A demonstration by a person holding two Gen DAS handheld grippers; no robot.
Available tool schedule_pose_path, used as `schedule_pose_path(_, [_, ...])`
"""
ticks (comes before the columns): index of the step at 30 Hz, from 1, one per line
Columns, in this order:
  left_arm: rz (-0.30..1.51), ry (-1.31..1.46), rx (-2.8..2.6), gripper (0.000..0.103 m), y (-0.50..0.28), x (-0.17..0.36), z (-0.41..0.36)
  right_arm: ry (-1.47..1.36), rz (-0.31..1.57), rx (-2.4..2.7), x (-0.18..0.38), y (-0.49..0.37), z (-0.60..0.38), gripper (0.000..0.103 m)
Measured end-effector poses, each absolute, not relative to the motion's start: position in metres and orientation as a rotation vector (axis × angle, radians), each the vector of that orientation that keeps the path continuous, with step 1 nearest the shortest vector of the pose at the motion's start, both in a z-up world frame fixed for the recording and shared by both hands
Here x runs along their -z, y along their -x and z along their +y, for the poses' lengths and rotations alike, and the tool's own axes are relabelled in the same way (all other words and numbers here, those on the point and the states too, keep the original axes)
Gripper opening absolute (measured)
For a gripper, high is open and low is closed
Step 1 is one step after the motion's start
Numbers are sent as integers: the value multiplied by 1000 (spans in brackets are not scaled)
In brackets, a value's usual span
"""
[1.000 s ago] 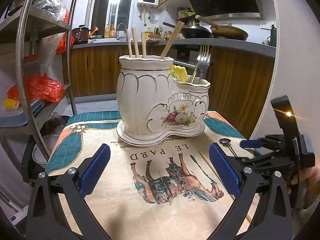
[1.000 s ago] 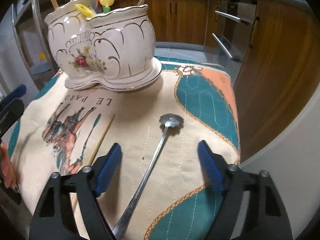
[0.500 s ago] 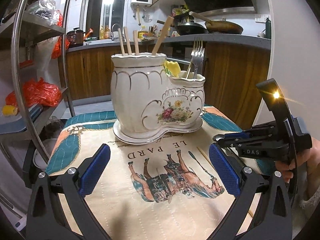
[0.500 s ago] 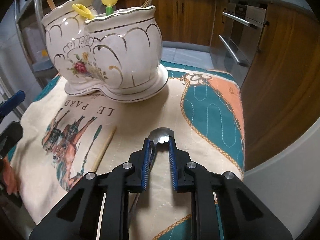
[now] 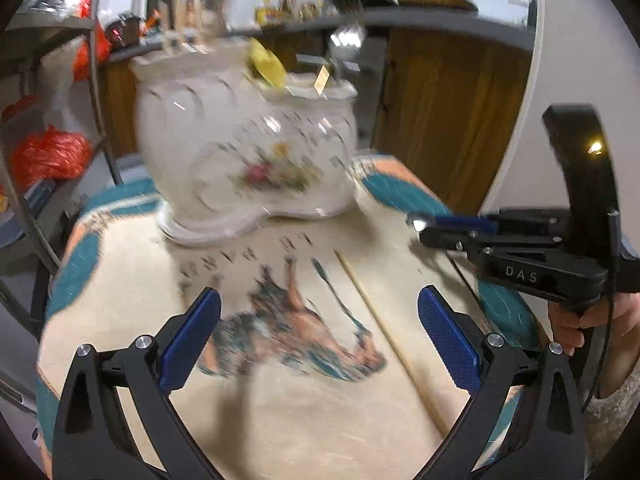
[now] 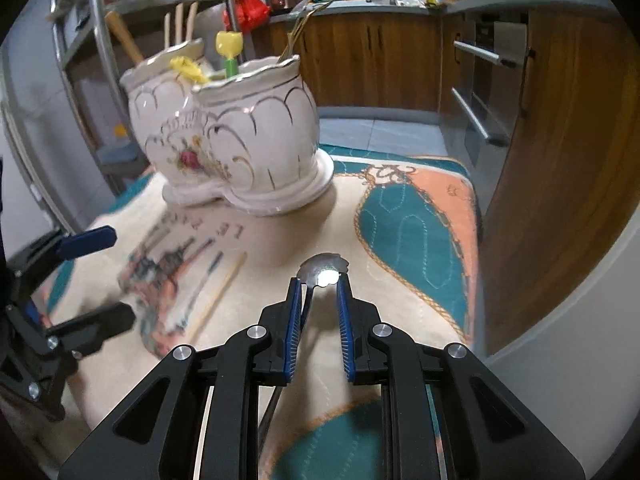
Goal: Organize utensils
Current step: 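Close the left tool on the last chopstick while right lifts the spoon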
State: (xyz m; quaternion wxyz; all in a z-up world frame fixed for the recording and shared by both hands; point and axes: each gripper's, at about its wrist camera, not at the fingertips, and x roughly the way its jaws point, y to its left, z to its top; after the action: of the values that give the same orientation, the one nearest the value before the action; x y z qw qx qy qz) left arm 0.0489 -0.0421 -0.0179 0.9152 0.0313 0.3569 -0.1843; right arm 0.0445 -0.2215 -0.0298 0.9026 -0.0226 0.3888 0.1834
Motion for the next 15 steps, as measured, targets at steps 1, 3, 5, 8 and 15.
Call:
schedule_pose_path(1, [771, -70, 386, 97, -51, 22, -48, 75, 804, -370, 31, -39, -220, 19])
schedule_pose_path(3, [810, -80, 389, 95, -52, 27, -54, 98, 814, -380, 33, -34, -221, 19])
schedule_pose_path(5, [839, -102, 389, 86, -53, 31, -61, 107, 820, -394, 34, -34, -223, 19])
schedule_pose_path(8, [885, -157, 397, 62, -51, 38, -73, 98, 823, -394, 34, -33, -229, 19])
schedule_pose_path(15, [904, -246, 371, 8, -49, 38, -75, 113, 836, -412, 37, -35, -228, 19])
